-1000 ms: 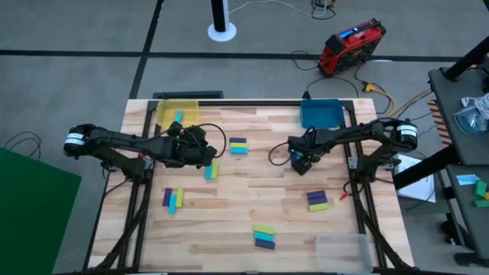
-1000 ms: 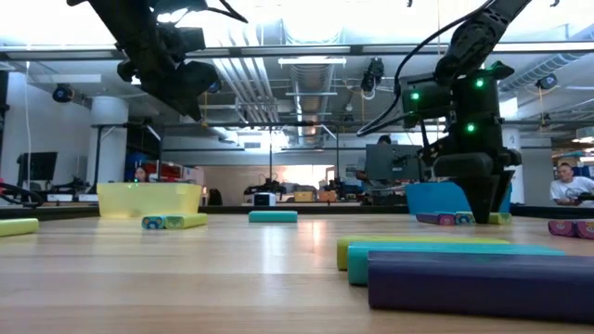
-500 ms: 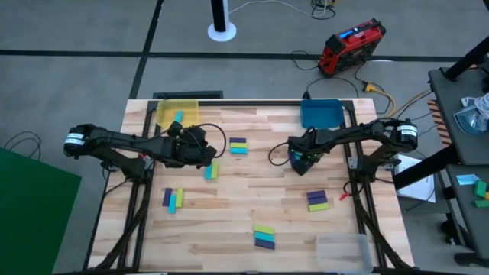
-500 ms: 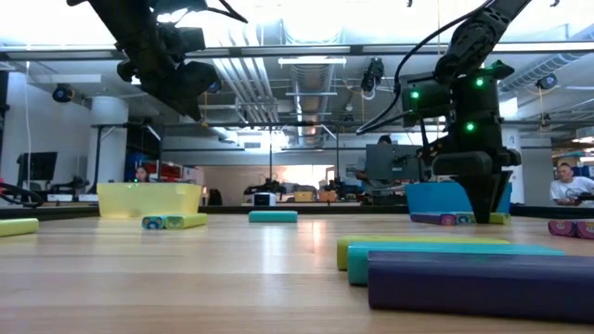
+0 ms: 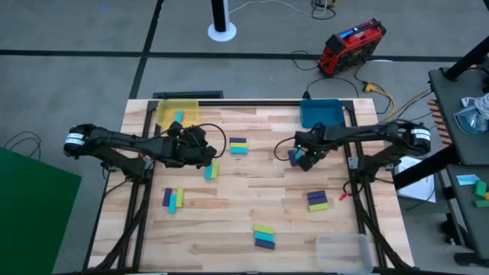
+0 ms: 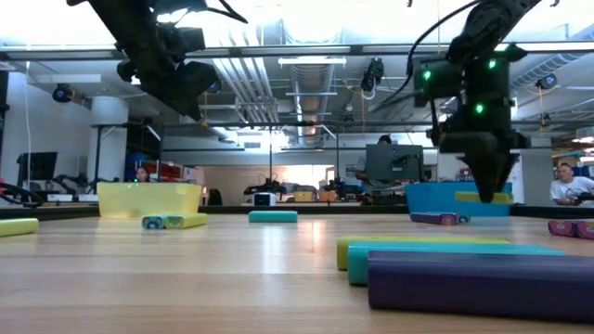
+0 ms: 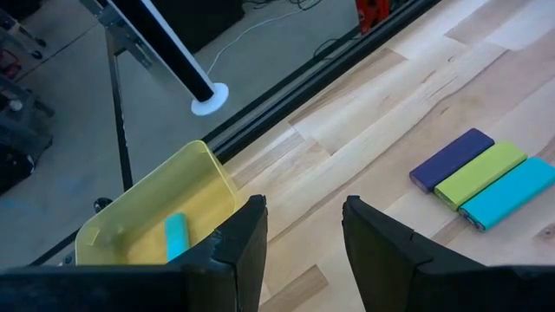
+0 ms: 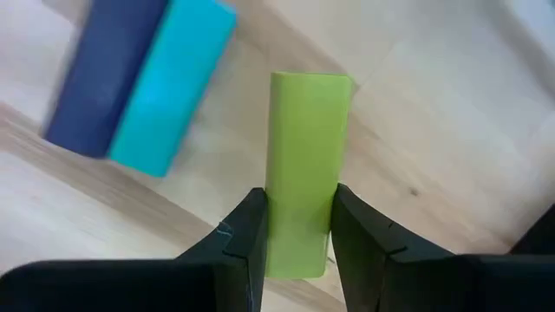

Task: Sort blocks
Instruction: Put the green block into the blue bin

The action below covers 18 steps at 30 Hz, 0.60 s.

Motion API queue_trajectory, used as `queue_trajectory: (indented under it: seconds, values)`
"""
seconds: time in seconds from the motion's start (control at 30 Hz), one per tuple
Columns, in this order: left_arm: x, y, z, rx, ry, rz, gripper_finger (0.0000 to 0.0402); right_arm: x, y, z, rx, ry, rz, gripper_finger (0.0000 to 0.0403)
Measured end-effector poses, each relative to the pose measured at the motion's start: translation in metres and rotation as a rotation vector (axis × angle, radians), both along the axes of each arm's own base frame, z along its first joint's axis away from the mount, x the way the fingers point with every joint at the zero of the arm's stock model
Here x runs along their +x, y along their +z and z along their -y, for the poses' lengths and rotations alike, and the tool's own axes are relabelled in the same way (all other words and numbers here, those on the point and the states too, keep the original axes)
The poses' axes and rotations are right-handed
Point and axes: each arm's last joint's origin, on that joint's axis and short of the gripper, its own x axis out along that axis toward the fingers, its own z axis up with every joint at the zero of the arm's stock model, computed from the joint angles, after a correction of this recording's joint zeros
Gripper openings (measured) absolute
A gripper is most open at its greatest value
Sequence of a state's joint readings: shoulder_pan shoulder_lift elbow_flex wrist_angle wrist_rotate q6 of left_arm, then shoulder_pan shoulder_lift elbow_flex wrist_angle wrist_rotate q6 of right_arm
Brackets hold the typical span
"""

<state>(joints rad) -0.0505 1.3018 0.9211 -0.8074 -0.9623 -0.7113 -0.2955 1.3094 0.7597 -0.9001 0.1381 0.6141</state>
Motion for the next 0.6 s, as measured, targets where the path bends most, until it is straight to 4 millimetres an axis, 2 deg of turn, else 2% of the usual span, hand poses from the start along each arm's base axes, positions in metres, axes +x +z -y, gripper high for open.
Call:
queue_trajectory:
  seconds: [0.2, 0.33, 0.43, 0.6]
  values:
    - [0.005, 0.003, -0.004, 0.01, -0.007, 0.029, 0.0131, -0.007, 0.02, 0.0, -0.097, -0.005, 0.103, 0.0093]
    - [0.018, 0.009, -0.018, -0.051, -0.15, 0.029, 0.0125, -0.003, 0.033, 0.005, -0.172, 0.027, 0.237, 0.0093]
    - [0.025, 0.016, -0.037, -0.016, -0.208, 0.05, 0.0116, 0.004, 0.043, 0.012, -0.246, 0.094, 0.362, 0.0093]
    - [0.027, 0.029, -0.083, 0.035, -0.271, 0.115, 0.0103, 0.017, 0.061, 0.027, -0.378, 0.199, 0.566, 0.0093]
